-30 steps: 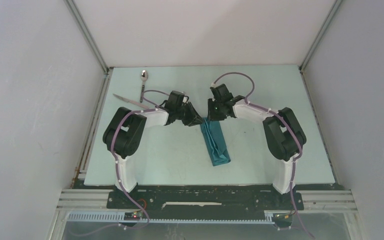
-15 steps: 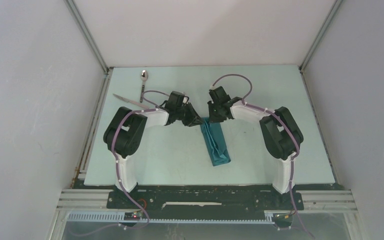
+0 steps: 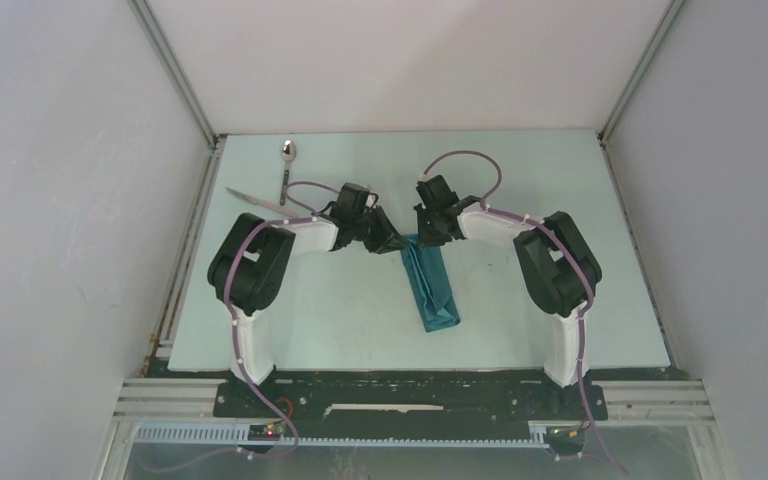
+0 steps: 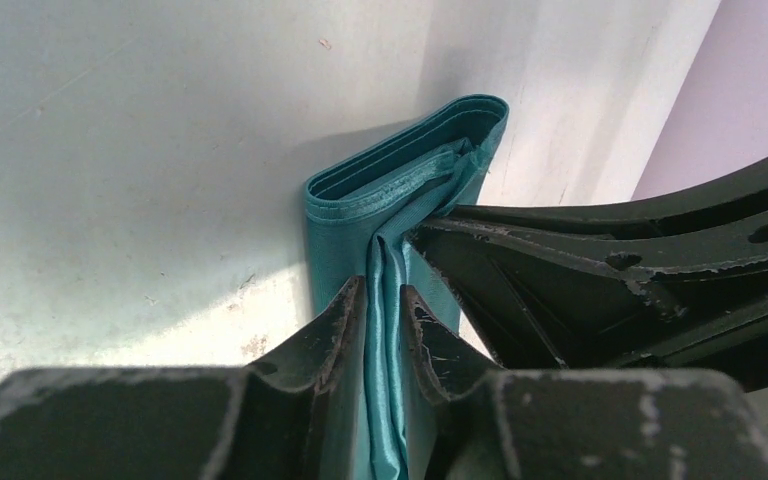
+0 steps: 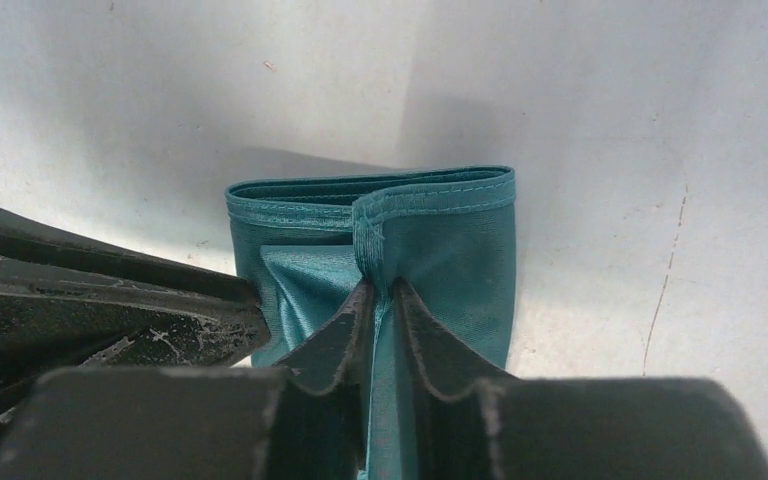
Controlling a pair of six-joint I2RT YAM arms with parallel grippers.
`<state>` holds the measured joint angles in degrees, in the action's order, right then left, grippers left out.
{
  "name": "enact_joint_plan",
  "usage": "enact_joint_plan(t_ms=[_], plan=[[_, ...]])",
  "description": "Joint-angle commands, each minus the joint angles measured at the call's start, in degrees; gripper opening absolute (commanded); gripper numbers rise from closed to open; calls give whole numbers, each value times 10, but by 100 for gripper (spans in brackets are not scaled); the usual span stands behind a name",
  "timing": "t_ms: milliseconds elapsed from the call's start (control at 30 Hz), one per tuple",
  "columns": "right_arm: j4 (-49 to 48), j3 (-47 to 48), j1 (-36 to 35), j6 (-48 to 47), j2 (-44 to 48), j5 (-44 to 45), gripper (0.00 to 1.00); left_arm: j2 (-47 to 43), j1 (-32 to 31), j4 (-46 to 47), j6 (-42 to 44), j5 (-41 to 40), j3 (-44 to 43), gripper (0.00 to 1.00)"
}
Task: Fold the napkin into a case and place the utensils inside
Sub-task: Pick up the top corner of the smaller rectangle folded napkin from the center of the board.
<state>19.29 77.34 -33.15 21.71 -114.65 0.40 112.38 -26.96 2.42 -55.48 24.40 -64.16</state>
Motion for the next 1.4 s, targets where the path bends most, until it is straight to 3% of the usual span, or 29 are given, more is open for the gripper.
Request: enact_joint_plan(t_ms=[0,133,300,600,1367], plan=[[-11,13,-10,-6,-18,32,16,6,3,8,4,0,-15,23],[-10,15,-10,-9,-14,36,0,4,5,8,5,-2,-10,22],[2,16,-4,-16,26,-4,0,4,7,10,4,0,-9,23],[26,10,33,-42,50,-181,0,12,9,24,-5,8,-5,19],[-45,-19,68,7,-21,-316,0,-20,12,20,7,1,4,15]])
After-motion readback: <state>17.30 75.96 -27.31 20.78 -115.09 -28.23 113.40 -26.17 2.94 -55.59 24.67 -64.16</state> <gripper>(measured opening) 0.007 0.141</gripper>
